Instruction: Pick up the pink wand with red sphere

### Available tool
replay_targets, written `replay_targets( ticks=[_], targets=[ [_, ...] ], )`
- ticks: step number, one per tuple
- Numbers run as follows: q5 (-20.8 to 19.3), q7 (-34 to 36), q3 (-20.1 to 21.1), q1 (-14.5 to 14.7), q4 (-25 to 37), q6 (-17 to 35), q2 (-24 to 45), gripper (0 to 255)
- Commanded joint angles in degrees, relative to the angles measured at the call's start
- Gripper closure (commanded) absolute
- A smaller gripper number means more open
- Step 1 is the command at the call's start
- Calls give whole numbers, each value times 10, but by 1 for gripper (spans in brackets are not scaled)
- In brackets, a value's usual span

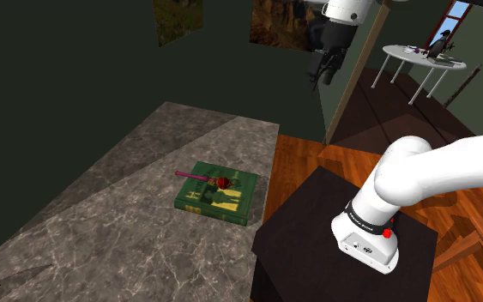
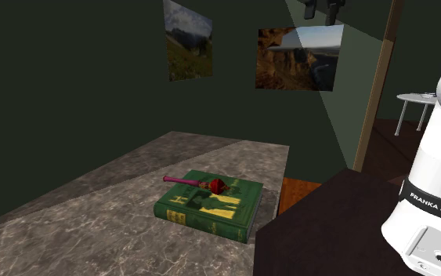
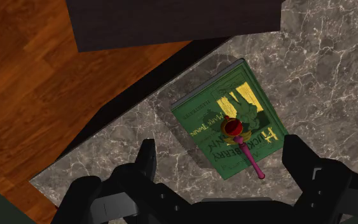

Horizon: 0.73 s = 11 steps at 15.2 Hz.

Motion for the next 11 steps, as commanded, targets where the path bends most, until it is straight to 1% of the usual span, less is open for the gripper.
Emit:
replay_targets(
  ticks=[1, 6, 11],
  targets=[
    [0, 0, 0, 0, 0, 0, 0, 0],
    [3, -31, -3, 13, -69, 111, 31, 0],
    [8, -63, -6, 28, -118, 225, 87, 0]
  ],
)
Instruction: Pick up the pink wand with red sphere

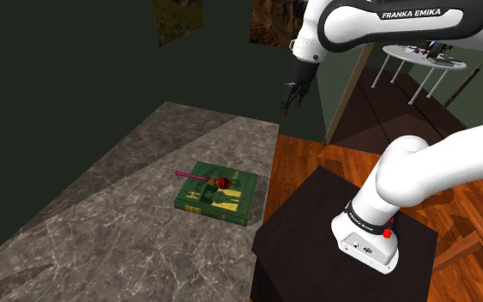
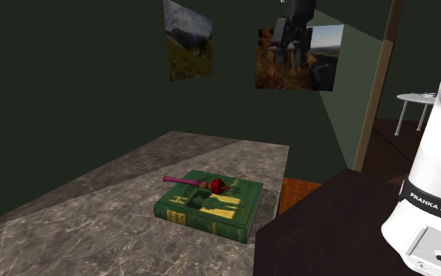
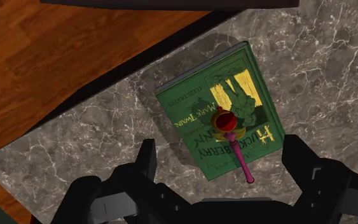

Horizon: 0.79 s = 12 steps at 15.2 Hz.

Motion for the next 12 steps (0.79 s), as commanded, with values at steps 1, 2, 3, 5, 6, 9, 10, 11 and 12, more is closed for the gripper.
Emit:
replay_targets(
  ticks=[1, 2, 3, 5, 6, 9, 10, 11, 12],
  targets=[
    [3, -13, -1, 6, -21, 50, 23, 0],
    [5, -19, -1, 10, -27, 74, 38, 0],
    [6, -26, -2, 13, -33, 97, 54, 0],
    [11, -40, -3, 20, -41, 144, 89, 0],
    [13, -47, -3, 24, -43, 167, 107, 0],
    [22, -70, -5, 35, -45, 235, 167, 0],
    [26, -78, -6, 39, -44, 257, 189, 0],
    [30, -86, -6, 43, -42, 278, 211, 0],
    [34, -95, -7, 47, -39, 299, 233, 0]
  ],
)
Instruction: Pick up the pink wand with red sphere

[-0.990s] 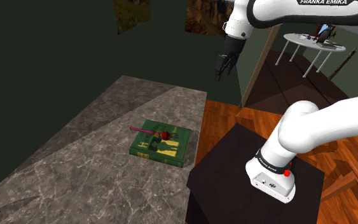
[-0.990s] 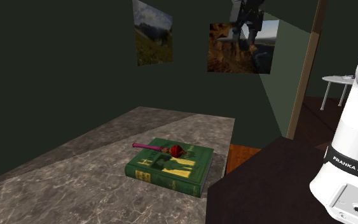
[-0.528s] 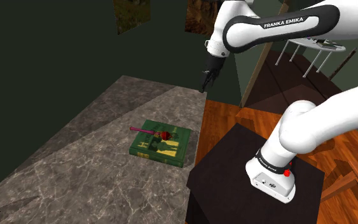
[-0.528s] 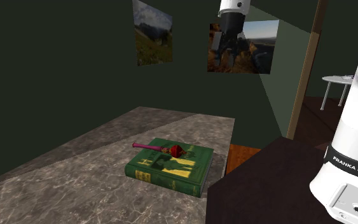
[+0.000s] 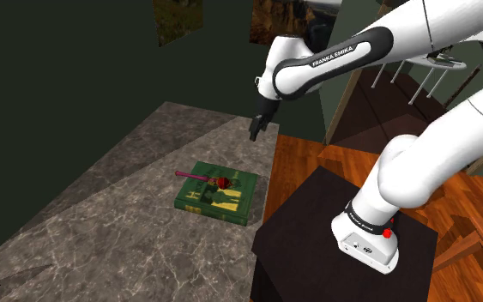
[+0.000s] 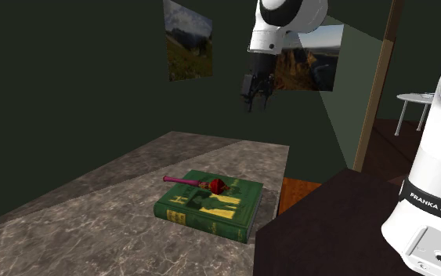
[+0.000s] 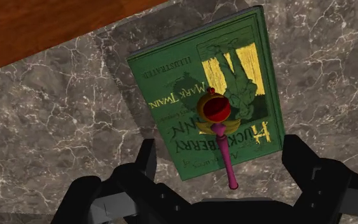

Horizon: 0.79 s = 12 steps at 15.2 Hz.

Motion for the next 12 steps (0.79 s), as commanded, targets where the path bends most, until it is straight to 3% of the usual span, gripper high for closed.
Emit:
replay_targets(
  ticks=[1, 12],
  targets=[
    [9, -20, -2, 7, 5, 47, 47, 0],
    [88, -137, 17, 35, 106, 222, 305, 0]
  ],
)
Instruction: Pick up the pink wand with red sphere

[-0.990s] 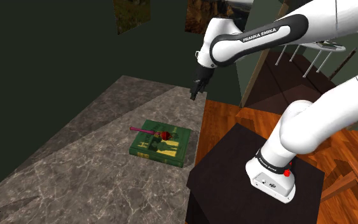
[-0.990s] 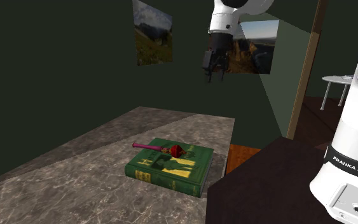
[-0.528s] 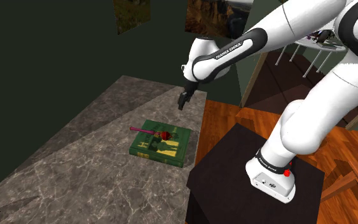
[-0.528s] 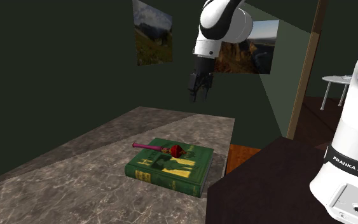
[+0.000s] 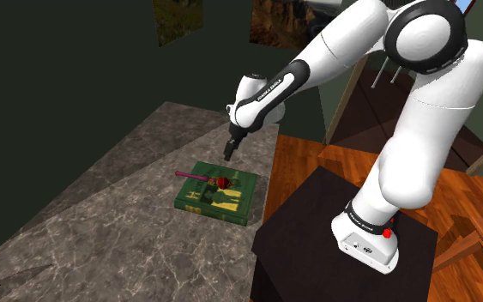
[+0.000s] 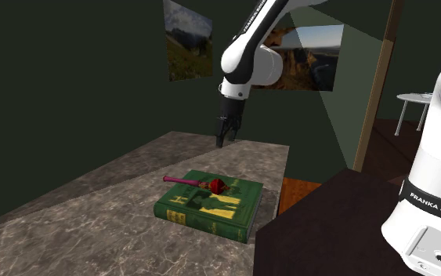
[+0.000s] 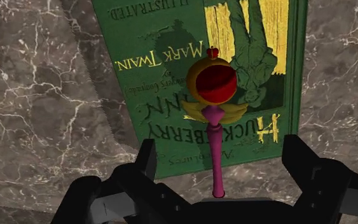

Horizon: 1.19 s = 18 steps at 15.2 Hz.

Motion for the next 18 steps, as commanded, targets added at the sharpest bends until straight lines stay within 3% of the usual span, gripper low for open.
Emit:
replay_targets(
  ticks=[1, 11, 18],
  targets=[
    [13, -19, 10, 1, 25, 26, 46, 0],
    [21, -81, 52, -3, 197, 98, 272, 0],
    [23, -90, 59, -8, 222, 126, 324, 0]
  ],
)
